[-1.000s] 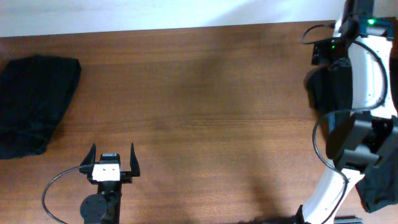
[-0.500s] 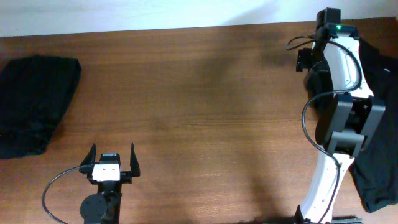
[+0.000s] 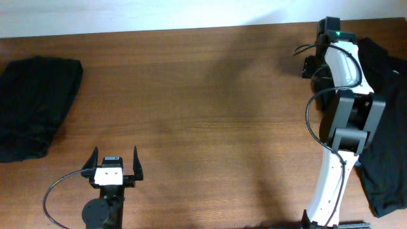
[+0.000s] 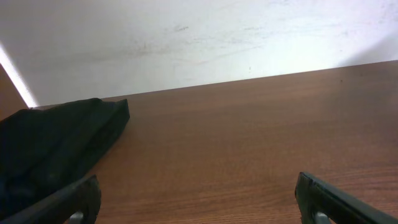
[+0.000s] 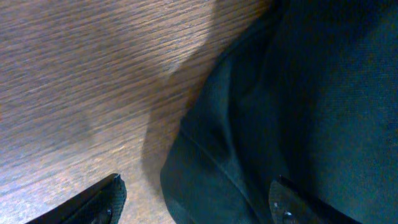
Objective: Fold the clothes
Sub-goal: 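Reach the right gripper to the black clothing pile and grasp a black shirt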
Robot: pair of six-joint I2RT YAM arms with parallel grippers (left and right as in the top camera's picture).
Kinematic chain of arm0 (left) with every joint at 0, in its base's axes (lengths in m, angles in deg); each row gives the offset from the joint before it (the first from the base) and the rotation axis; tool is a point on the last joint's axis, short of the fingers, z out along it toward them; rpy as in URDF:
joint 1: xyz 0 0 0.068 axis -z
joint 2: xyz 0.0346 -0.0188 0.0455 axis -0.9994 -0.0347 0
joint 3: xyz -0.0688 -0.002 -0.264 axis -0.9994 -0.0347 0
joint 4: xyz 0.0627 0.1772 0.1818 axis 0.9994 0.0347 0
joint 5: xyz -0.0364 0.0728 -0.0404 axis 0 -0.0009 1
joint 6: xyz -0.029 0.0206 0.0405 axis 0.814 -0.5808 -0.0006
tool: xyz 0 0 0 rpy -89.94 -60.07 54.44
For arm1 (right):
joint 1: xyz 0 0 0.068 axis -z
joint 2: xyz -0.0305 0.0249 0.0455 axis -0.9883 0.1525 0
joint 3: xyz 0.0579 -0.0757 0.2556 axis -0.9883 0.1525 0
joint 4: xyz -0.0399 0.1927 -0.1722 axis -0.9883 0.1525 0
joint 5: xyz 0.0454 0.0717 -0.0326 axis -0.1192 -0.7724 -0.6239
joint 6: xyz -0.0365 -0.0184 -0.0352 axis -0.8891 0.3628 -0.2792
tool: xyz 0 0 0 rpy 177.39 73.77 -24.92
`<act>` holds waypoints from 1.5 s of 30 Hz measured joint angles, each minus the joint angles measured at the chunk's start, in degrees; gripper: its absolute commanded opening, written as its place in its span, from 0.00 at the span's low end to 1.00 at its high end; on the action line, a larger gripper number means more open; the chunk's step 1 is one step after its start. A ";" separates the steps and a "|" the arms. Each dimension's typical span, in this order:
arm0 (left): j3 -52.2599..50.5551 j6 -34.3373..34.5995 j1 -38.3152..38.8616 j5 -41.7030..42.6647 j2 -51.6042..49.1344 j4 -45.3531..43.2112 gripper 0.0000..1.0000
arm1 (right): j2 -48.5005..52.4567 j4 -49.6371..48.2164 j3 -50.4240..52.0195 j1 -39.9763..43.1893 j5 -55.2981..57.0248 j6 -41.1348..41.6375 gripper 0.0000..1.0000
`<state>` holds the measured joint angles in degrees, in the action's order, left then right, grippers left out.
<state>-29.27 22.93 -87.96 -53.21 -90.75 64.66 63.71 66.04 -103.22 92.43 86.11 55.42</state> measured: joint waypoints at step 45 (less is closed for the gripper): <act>0.00 0.00 0.00 0.00 0.00 0.00 0.99 | 0.39 33.29 -46.12 0.00 0.48 -1.36 0.04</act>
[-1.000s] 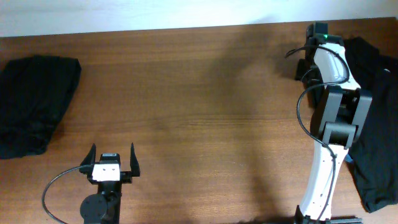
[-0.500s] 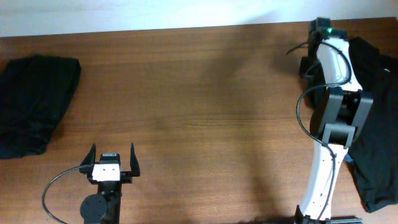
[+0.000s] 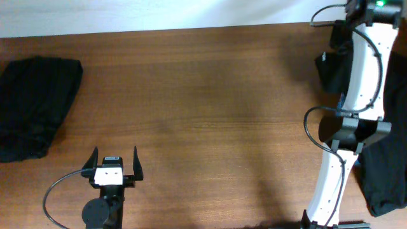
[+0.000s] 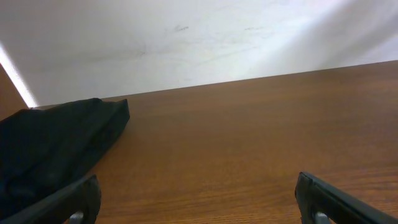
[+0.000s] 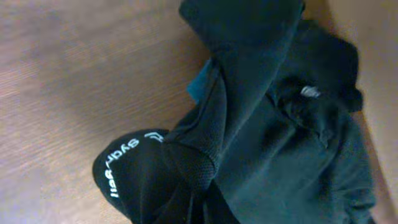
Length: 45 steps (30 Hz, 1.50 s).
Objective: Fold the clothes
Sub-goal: 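Reach the right gripper to the black clothing pile and grasp a black shirt, then drag the black shirt leftward to the table center with the right gripper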
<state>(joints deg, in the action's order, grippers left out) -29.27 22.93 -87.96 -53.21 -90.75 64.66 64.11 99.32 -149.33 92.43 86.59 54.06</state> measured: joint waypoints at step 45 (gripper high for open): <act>0.00 0.00 0.00 0.00 0.00 0.00 0.99 | 1.40 -6.45 -1.92 -33.77 -26.25 -13.44 0.04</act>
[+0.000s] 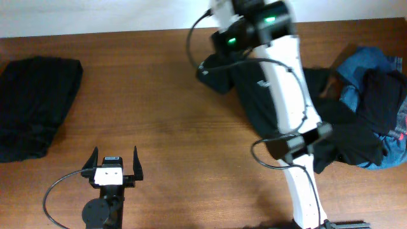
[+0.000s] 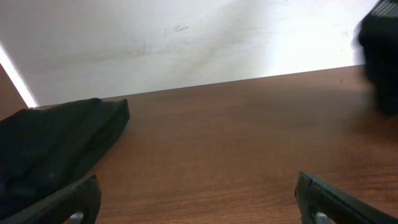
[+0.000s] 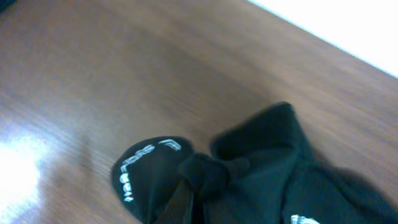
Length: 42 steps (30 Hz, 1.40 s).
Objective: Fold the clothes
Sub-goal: 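Drag the black shirt leftward to the table center with the right gripper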
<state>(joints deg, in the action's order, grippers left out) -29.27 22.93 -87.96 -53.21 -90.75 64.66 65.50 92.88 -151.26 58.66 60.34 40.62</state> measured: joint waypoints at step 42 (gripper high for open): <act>0.00 0.00 0.00 0.00 0.00 0.00 0.99 | 11.43 -5.29 0.48 -23.23 -4.72 -3.52 0.04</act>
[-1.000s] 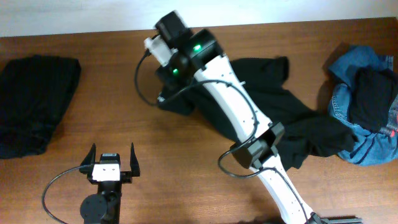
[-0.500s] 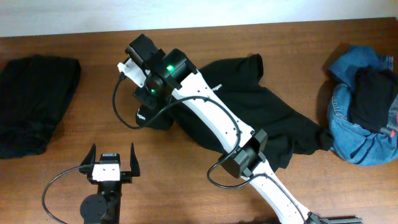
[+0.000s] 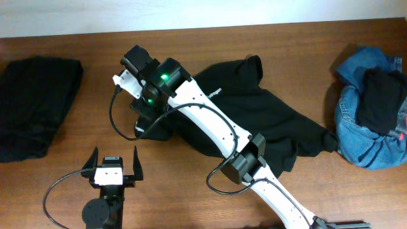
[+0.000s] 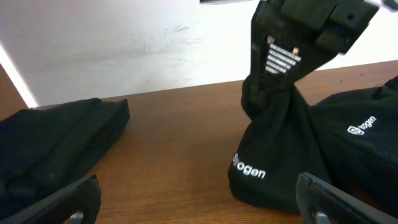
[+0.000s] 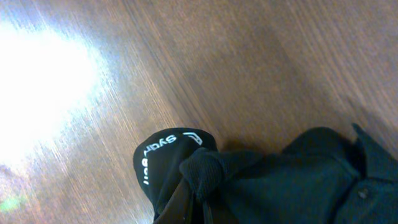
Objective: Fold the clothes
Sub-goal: 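Drag the black shirt leftward to the table center with the right gripper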
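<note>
A black shirt (image 3: 254, 114) with white logos lies stretched across the middle of the table. My right gripper (image 3: 144, 109) is shut on a bunched corner of it at the shirt's left end, low over the wood. The right wrist view shows that bunch (image 5: 200, 169) pinched at the jaws, a logo patch hanging beside it. The left wrist view shows the same clamped bunch (image 4: 273, 155) hanging from the right gripper (image 4: 277, 81). My left gripper (image 3: 114, 166) rests open at the front left, holding nothing, a short way in front of the bunch.
A folded black garment (image 3: 35, 105) lies at the table's left edge, also in the left wrist view (image 4: 50, 143). A heap of blue jeans and dark clothes (image 3: 372, 114) sits at the far right. A white wall runs behind the table.
My right gripper, still shut on the shirt, was over the table's back middle and is now lower and left of centre. The shirt now trails out across the table. The left arm is unchanged.
My right gripper was open over the dark clothes at the far right. Then it was shut on the black shirt and raised at the back right corner. Then it held the shirt over the back middle, and now left of centre with the shirt spread behind it.
</note>
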Robot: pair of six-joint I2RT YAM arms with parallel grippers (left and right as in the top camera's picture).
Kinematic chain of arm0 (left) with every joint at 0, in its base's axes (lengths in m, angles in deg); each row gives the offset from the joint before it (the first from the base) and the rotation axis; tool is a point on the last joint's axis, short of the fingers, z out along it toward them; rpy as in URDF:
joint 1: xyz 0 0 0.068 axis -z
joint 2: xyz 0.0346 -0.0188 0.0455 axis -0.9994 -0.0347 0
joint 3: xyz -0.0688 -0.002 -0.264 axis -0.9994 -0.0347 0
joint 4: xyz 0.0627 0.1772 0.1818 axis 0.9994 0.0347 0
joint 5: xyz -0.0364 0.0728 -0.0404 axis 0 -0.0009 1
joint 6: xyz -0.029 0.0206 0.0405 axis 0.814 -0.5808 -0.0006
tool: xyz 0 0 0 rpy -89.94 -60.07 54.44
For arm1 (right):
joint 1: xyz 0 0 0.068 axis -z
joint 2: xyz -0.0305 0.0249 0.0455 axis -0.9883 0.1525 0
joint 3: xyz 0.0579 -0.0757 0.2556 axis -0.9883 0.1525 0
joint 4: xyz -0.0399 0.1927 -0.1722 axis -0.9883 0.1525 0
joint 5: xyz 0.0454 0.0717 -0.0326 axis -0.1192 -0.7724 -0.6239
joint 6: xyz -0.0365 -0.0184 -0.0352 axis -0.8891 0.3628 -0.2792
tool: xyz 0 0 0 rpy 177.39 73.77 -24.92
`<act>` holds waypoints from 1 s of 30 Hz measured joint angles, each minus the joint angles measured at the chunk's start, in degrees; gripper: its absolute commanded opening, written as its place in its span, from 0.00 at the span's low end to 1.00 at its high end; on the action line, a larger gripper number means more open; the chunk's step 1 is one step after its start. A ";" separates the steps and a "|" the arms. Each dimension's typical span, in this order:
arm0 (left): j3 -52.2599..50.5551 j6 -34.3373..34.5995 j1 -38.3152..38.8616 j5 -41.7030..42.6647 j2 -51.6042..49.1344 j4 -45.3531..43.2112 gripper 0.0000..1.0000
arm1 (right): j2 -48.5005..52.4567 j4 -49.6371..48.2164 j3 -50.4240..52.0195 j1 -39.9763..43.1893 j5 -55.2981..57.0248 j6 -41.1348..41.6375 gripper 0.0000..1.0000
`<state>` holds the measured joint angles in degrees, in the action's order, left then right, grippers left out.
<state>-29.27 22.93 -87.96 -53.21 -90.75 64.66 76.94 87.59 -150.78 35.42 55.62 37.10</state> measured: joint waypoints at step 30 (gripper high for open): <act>0.00 0.00 0.00 0.00 0.00 0.00 0.99 | -16.68 14.45 -5.05 23.96 -2.40 12.94 0.99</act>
<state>-29.27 22.93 -87.96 -53.21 -90.75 64.66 60.26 102.03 -155.83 59.38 53.21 50.04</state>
